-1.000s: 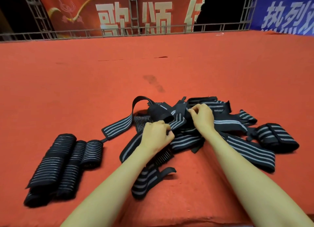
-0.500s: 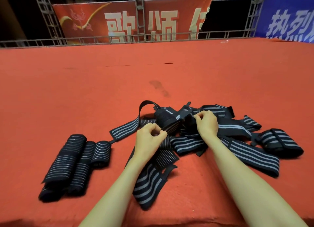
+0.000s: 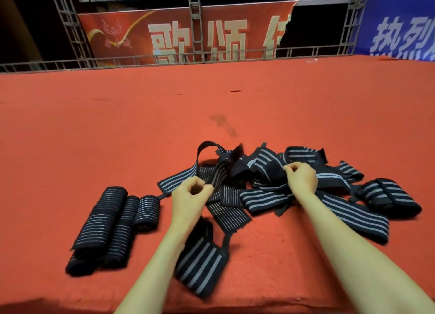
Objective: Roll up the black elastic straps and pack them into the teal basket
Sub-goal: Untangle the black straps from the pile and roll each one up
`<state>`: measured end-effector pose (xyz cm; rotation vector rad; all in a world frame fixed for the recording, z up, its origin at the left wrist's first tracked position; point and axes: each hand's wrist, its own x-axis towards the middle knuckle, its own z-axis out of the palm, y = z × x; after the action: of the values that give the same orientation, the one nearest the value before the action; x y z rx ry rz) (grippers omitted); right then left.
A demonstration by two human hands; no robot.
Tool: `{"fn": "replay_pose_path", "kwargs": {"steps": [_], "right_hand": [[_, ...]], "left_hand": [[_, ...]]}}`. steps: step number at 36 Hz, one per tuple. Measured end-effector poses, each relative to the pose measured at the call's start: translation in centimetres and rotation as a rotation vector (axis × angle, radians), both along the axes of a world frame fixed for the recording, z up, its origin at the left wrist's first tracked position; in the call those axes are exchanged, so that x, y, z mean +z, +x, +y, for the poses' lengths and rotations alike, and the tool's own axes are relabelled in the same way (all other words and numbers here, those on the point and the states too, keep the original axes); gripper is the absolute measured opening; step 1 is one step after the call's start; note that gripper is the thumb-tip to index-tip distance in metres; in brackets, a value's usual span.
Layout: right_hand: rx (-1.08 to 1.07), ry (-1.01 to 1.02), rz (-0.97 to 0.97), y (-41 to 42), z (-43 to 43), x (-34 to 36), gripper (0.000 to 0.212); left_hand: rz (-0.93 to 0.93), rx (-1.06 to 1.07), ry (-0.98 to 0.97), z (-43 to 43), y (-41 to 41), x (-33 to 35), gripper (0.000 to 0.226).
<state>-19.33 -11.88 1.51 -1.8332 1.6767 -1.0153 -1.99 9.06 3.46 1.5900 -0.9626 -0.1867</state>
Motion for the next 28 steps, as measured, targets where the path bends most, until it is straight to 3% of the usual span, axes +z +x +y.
{"fn": "replay_pose_path", "kwargs": {"steps": [4, 7, 12, 15, 19, 22, 26, 28], "right_hand": [[0.160, -0.213, 0.101, 1.0, 1.8, 0.1, 0.030], [0.308, -0.344, -0.062, 2.4, 4.9, 0.2, 0.028], [0.612, 0.200, -0.371, 4.4, 10.1, 1.1, 0.035], [0.675, 0.348, -0.539, 5.0, 11.4, 1.7, 0.036], [0.704, 0.328, -0.522, 4.8, 12.3, 2.2, 0.036], [0.761, 0.249, -0.532, 4.1, 12.7, 2.4, 0.017], [0.870, 0.107, -0.495, 2.9, 13.8, 3.9, 0.021], [0.914, 0.042, -0.369, 2.3, 14.1, 4.4, 0.026]], "left_hand": [[0.141, -0.101, 0.021, 0.5, 0.8, 0.5, 0.022], [0.240, -0.129, -0.047, 0.5, 0.4, 0.7, 0.019], [0.286, -0.178, -0.061, 1.0, -0.8, 1.0, 0.017], [0.329, -0.252, -0.043, 1.9, -1.5, 0.8, 0.022], [0.354, -0.333, -0.076, 3.3, -2.2, 0.6, 0.046], [0.390, -0.353, -0.083, 3.9, -2.9, 0.8, 0.071], [0.257, -0.089, -0.032, 4.0, -2.8, 1.2, 0.063], [0.316, -0.029, -0.037, 4.0, -2.3, 1.8, 0.062]]}}
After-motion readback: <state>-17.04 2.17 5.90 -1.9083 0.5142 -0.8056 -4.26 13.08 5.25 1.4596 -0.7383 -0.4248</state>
